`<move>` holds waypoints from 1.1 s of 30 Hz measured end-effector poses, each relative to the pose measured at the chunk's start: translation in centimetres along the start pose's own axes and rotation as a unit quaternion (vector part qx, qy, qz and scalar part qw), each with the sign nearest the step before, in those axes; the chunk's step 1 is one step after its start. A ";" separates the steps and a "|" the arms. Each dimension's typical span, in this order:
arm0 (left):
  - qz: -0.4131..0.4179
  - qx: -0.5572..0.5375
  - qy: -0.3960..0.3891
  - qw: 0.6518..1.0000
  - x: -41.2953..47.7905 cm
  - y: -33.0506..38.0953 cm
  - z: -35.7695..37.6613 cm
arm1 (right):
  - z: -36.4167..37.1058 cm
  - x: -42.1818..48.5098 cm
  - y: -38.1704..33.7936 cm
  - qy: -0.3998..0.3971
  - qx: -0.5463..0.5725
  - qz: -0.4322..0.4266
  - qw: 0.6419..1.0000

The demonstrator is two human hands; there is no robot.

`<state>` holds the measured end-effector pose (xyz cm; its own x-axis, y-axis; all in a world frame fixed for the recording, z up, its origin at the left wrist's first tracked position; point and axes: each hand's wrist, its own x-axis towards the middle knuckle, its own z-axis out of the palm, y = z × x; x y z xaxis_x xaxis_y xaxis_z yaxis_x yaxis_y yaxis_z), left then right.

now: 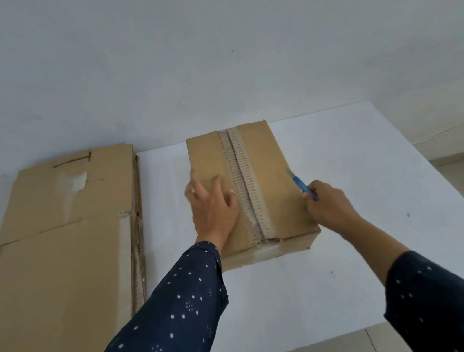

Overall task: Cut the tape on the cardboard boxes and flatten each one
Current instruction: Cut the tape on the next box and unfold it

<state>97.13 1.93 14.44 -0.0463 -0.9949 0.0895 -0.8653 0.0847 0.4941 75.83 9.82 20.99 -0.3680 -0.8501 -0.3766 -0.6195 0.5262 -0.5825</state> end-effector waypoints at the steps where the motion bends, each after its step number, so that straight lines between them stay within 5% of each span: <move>1: -0.036 0.002 -0.001 0.999 0.6 -0.1 -0.6 | 0.5 -0.1 -0.1 -0.005 0.020 0.000 1.000; 5: -0.104 0.056 -0.064 0.991 4.4 0.2 -1.9 | 3.9 -3.4 -1.5 -0.066 0.160 0.012 0.985; 9: -0.010 0.085 -0.152 0.985 7.7 1.8 -2.2 | 7.4 -6.7 -3.3 -0.143 0.305 0.043 0.941; 11: 0.048 0.098 -0.196 0.975 8.6 3.1 -1.9 | 7.2 -6.1 -3.7 -0.076 0.351 0.051 0.932; 15: 0.044 0.114 -0.195 0.973 7.4 6.6 0.5 | 3.2 0.0 -2.1 0.180 0.193 -0.001 0.964; 17: 0.008 0.087 -0.165 0.982 5.3 8.8 2.1 | 0.7 3.2 -0.8 0.219 0.123 -0.021 0.968; 21: 0.007 0.076 -0.107 0.991 1.8 10.7 4.7 | -1.6 6.2 1.2 0.063 0.102 0.023 0.993; 26: 0.014 0.112 -0.054 0.992 1.5 10.1 6.1 | -3.5 8.2 3.1 -0.022 0.019 -0.025 0.999; 33: 0.003 0.136 -0.025 0.990 1.3 10.3 6.8 | -4.8 11.5 2.1 -0.017 -0.100 -0.173 0.980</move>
<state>84.71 1.10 13.75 -0.0700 -0.9966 0.0444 -0.9672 0.0787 0.2413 66.96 1.10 18.92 -0.0910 -0.9742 -0.2066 -0.8282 0.1892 -0.5276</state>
